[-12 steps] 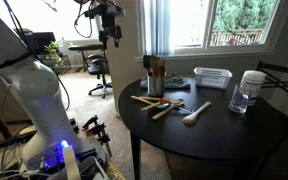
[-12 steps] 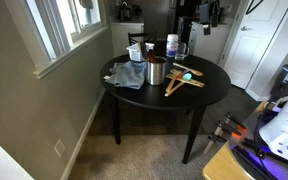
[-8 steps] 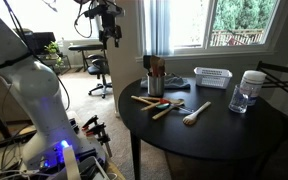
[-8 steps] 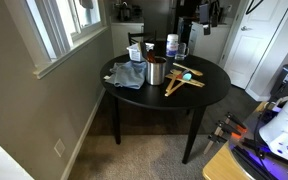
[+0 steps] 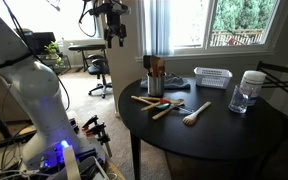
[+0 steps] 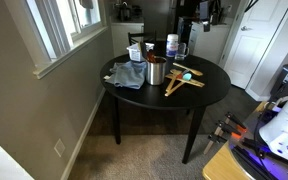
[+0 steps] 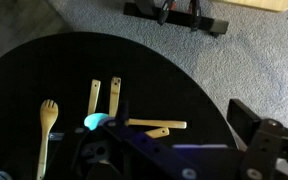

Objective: Remove one wooden spoon from the silver holder and put it on the table.

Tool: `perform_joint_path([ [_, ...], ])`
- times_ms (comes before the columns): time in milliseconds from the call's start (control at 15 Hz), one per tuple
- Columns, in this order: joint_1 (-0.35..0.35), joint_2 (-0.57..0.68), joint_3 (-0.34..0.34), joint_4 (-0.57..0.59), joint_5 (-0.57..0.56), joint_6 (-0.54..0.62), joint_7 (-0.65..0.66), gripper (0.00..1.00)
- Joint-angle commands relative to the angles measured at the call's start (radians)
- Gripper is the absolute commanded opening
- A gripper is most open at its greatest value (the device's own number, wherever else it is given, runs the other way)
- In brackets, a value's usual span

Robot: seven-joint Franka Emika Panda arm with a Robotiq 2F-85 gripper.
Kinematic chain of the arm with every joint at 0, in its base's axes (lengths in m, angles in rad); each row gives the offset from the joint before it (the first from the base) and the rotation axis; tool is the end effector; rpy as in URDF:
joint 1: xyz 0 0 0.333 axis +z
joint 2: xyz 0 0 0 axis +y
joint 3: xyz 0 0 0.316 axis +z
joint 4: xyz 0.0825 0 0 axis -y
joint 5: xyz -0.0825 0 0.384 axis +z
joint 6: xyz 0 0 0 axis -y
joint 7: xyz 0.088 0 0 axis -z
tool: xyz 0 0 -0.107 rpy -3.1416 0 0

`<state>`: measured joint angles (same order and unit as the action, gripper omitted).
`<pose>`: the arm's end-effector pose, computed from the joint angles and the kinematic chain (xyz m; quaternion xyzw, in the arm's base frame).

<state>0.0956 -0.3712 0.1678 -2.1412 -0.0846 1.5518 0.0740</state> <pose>0.4047 0.1076 0.5373 0.9872 0.0887 -0.0980 0.0893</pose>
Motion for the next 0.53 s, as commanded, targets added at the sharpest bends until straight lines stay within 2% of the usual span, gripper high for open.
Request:
perform_joint_path([
  [0, -0.023, 0.071, -0.092, 0.085, 0.046, 0.025, -0.077, 1.0],
  [333, -0.065, 0.235, -0.181, 0.225, 0.175, 0.022, -0.042, 1.0],
  [467, -0.086, 0.311, -0.188, 0.29, 0.198, 0.008, 0.042, 1.0],
])
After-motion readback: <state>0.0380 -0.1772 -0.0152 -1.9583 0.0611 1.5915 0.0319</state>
